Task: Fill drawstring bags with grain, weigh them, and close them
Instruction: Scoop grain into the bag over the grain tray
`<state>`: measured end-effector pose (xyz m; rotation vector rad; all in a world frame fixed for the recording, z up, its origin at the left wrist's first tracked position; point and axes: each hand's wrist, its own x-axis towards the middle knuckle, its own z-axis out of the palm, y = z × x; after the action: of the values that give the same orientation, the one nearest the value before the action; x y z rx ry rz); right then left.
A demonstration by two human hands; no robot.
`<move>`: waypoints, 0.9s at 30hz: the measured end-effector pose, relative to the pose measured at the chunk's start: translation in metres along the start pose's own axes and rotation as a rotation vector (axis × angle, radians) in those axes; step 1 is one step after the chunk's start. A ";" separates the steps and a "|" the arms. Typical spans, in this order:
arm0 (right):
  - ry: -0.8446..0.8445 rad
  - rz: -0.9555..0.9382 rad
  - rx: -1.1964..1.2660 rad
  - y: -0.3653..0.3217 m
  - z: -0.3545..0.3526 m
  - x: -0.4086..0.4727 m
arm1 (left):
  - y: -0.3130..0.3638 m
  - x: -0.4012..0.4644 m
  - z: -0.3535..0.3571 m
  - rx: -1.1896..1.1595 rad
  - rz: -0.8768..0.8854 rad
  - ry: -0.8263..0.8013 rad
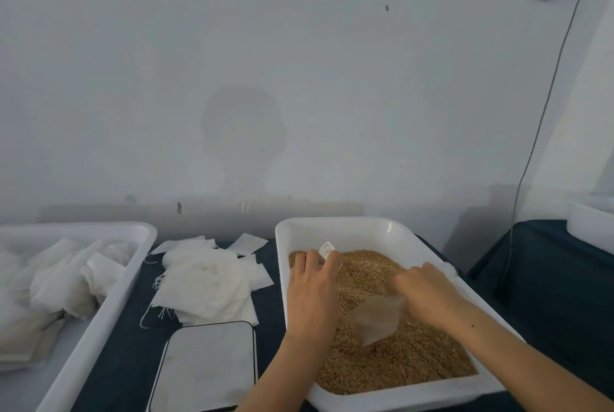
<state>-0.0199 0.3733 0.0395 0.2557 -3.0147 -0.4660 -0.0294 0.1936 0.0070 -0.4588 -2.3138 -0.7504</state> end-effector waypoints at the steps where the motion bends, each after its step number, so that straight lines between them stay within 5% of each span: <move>1: -0.012 -0.001 0.083 -0.002 0.006 0.001 | -0.001 0.000 0.000 -0.007 -0.002 -0.014; 8: -0.223 0.047 0.532 0.009 0.020 -0.007 | -0.013 0.010 0.012 -0.024 0.007 -0.089; 27: -0.128 0.240 0.435 0.052 -0.054 -0.034 | -0.026 0.019 0.024 -0.109 0.260 -0.432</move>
<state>0.0118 0.4125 0.1046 -0.1178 -3.1794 0.2034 -0.0675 0.1903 -0.0050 -1.0363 -2.5384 -0.7026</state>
